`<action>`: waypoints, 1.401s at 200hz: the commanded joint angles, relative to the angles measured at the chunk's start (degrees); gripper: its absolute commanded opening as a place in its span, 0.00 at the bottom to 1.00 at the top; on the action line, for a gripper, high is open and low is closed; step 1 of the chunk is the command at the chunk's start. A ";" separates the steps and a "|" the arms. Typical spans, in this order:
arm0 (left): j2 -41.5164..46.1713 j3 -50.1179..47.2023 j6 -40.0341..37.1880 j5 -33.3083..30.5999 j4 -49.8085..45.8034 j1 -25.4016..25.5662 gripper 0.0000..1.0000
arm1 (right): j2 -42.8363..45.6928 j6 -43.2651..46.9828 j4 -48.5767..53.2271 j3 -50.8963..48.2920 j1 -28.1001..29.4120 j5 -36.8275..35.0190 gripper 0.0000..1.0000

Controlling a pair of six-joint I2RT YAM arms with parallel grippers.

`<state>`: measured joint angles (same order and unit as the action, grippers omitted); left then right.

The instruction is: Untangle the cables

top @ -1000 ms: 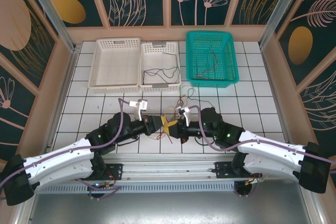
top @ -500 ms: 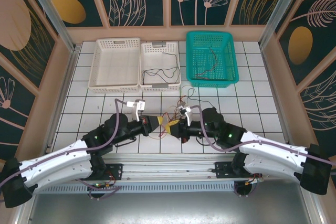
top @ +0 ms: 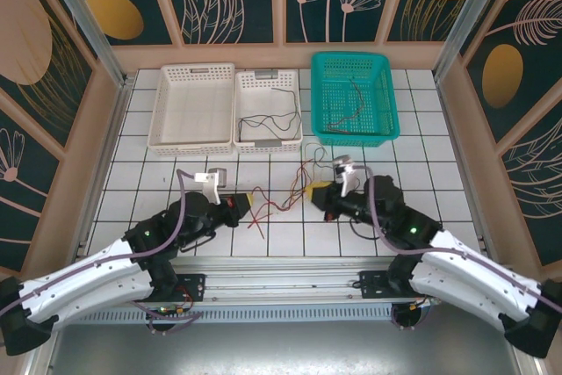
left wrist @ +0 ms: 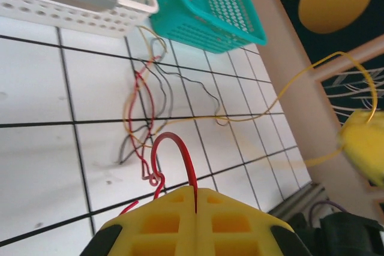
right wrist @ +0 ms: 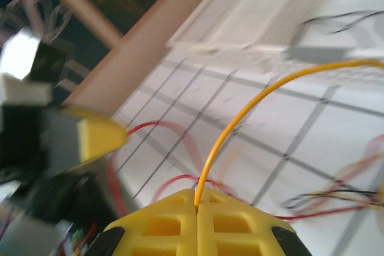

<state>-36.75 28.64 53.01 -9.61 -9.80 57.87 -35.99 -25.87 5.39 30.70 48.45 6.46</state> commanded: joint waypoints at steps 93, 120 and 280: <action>9.67 18.20 -5.25 -13.76 -23.94 -0.11 0.00 | 0.74 -7.64 21.97 5.06 -24.87 -9.48 0.00; 10.04 22.30 -6.20 -13.36 -24.40 -0.10 0.00 | -4.76 -7.29 17.79 2.09 -28.05 -0.12 0.00; -13.21 26.69 -9.19 1.09 -5.22 -0.05 0.00 | -7.66 0.56 -14.28 0.08 -2.94 19.99 0.66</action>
<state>-47.90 54.24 44.99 -10.52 -19.79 57.87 -45.43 -27.11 -0.80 29.91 42.81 20.60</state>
